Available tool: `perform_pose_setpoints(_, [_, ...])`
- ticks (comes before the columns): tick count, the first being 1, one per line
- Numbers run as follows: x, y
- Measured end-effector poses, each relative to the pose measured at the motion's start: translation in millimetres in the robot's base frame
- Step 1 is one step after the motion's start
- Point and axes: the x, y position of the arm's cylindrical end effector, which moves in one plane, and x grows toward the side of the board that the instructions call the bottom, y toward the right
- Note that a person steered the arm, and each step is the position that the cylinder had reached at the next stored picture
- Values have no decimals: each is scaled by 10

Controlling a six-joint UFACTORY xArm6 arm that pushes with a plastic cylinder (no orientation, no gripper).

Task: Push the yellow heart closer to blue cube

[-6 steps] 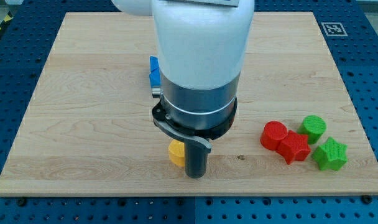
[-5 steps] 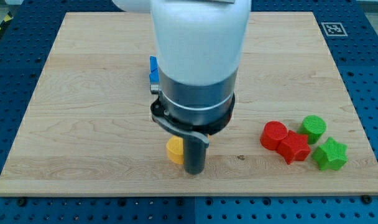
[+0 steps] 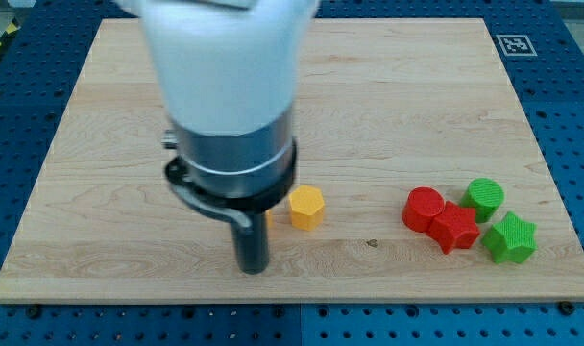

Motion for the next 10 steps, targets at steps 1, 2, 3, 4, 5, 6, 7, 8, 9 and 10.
perform_pose_setpoints(1, [0, 0])
perform_pose_setpoints(2, [-79, 13])
perform_pose_setpoints(3, [-220, 69])
perform_pose_setpoints(4, [-402, 153])
perform_pose_setpoints(5, [-584, 155])
perform_pose_setpoints(6, [-720, 155])
perform_pose_setpoints(7, [-937, 155])
perform_pose_setpoints(8, [-1184, 155])
perform_pose_setpoints(9, [-1247, 173])
perform_pose_setpoints(10, [-1124, 183])
